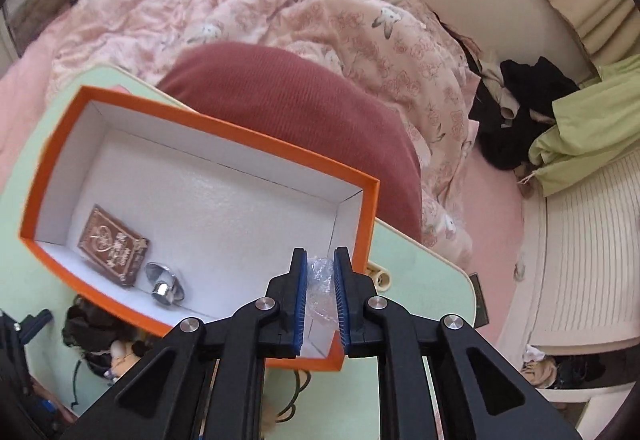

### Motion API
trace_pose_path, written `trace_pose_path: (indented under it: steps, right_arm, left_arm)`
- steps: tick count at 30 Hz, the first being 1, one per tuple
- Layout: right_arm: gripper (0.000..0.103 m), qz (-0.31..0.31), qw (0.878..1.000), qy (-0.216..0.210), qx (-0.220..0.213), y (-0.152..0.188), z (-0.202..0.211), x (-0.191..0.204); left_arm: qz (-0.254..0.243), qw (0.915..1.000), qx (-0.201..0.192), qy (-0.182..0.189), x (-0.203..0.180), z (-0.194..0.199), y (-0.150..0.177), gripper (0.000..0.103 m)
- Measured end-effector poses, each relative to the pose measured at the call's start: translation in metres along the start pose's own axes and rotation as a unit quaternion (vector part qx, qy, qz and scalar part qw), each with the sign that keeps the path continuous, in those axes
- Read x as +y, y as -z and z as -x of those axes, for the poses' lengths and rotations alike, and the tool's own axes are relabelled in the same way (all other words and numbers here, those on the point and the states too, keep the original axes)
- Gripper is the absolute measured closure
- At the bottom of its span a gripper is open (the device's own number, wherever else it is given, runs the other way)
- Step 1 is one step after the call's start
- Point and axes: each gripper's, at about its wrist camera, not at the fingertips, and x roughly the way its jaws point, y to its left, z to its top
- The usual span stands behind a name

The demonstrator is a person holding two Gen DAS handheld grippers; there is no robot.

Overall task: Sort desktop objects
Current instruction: 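Carry the plastic bag out and place it beside the brown pom-pom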

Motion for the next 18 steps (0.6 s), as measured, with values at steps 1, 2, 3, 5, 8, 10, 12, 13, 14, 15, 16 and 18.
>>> trace_pose_path:
  steps: [1, 2, 3, 5, 8, 10, 12, 13, 14, 15, 16, 18]
  right_arm:
    - [0.09, -0.008, 1.0, -0.012, -0.012, 0.005, 0.011, -0.003]
    - [0.09, -0.016, 0.999, -0.027, -0.024, 0.011, 0.022, -0.005]
    - [0.09, -0.023, 0.998, -0.045, -0.037, 0.021, 0.034, -0.008]
    - [0.09, -0.032, 0.995, -0.083, -0.05, 0.043, 0.048, -0.01]
    - [0.09, -0.047, 0.992, -0.111, -0.046, 0.074, 0.045, -0.01]
    - [0.09, -0.054, 0.992, -0.11, -0.038, 0.089, 0.033, -0.006]
    - [0.09, -0.063, 0.991, -0.108, -0.037, 0.099, 0.019, -0.005]
    - [0.09, -0.071, 0.99, -0.113, -0.037, 0.102, 0.012, -0.006]
    - [0.09, -0.079, 0.989, -0.121, -0.033, 0.104, 0.003, -0.008]
    - [0.09, -0.089, 0.988, -0.126, -0.026, 0.105, -0.006, -0.009]
    - [0.09, -0.097, 0.988, -0.12, -0.02, 0.107, -0.015, -0.011]
    - [0.09, -0.112, 0.988, -0.111, -0.002, 0.111, -0.036, -0.011]
  left_arm:
    - [-0.001, 1.0, 0.0, 0.0, 0.0, 0.0, 0.0, 0.0]
    - [-0.001, 1.0, 0.0, 0.001, 0.0, 0.0, 0.0, 0.0]
    - [-0.001, 1.0, 0.0, 0.001, 0.0, 0.0, 0.0, 0.0]
    - [-0.002, 1.0, 0.0, 0.002, 0.0, 0.0, 0.0, 0.0]
    - [-0.003, 1.0, 0.0, 0.003, 0.001, 0.0, 0.001, 0.0]
    - [-0.005, 1.0, 0.0, 0.004, 0.001, 0.0, 0.001, 0.0]
    - [-0.005, 1.0, 0.0, 0.004, 0.001, 0.0, 0.0, 0.0]
    - [-0.006, 1.0, 0.0, 0.005, 0.001, 0.0, 0.001, 0.0]
    - [-0.006, 1.0, 0.0, 0.005, 0.001, 0.0, 0.001, 0.0]
    - [-0.007, 1.0, 0.0, 0.006, 0.001, 0.0, 0.001, 0.0]
    - [-0.007, 1.0, 0.0, 0.006, 0.001, 0.0, 0.001, 0.0]
    - [-0.008, 0.9999, 0.0, 0.007, 0.001, 0.0, 0.001, 0.0]
